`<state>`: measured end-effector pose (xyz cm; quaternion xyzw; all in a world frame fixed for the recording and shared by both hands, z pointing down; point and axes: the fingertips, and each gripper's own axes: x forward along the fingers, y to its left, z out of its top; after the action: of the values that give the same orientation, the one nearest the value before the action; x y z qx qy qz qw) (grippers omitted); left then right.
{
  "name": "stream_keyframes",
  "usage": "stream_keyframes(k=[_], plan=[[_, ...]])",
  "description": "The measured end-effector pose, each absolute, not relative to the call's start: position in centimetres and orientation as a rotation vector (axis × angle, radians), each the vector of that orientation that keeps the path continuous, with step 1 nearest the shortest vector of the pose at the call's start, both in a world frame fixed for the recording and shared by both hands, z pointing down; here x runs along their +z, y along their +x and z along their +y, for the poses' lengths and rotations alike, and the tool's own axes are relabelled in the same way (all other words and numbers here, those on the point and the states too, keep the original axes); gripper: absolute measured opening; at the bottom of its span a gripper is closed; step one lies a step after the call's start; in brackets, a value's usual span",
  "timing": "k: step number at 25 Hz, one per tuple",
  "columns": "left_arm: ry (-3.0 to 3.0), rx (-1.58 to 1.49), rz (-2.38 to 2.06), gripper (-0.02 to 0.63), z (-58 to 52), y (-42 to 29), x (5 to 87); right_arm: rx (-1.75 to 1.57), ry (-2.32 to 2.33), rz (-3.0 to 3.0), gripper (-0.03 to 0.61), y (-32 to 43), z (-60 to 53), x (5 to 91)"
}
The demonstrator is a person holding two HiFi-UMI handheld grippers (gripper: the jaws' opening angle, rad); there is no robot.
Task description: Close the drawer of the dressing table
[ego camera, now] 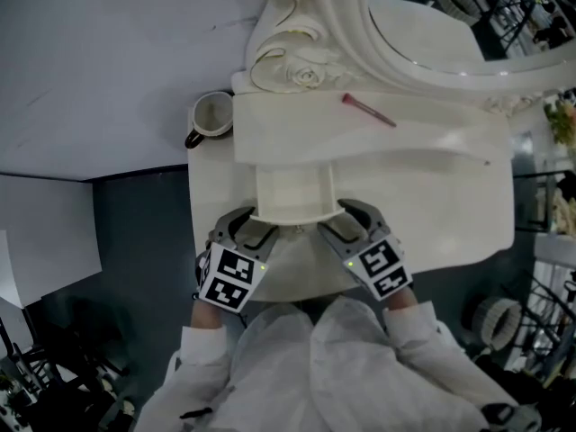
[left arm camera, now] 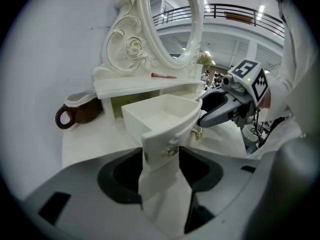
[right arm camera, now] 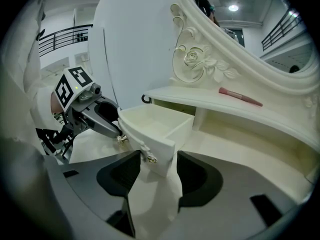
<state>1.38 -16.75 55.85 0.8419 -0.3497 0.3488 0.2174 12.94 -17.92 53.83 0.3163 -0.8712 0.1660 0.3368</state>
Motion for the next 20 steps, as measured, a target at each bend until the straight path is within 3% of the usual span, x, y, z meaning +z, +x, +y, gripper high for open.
stream_keyframes(k=[20], plan=[[2.363, 1.019, -0.932, 0.225, -16.92, 2.09, 56.01, 0.352, 0.756, -2.312, 0.202, 12.21, -18.04, 53.73]])
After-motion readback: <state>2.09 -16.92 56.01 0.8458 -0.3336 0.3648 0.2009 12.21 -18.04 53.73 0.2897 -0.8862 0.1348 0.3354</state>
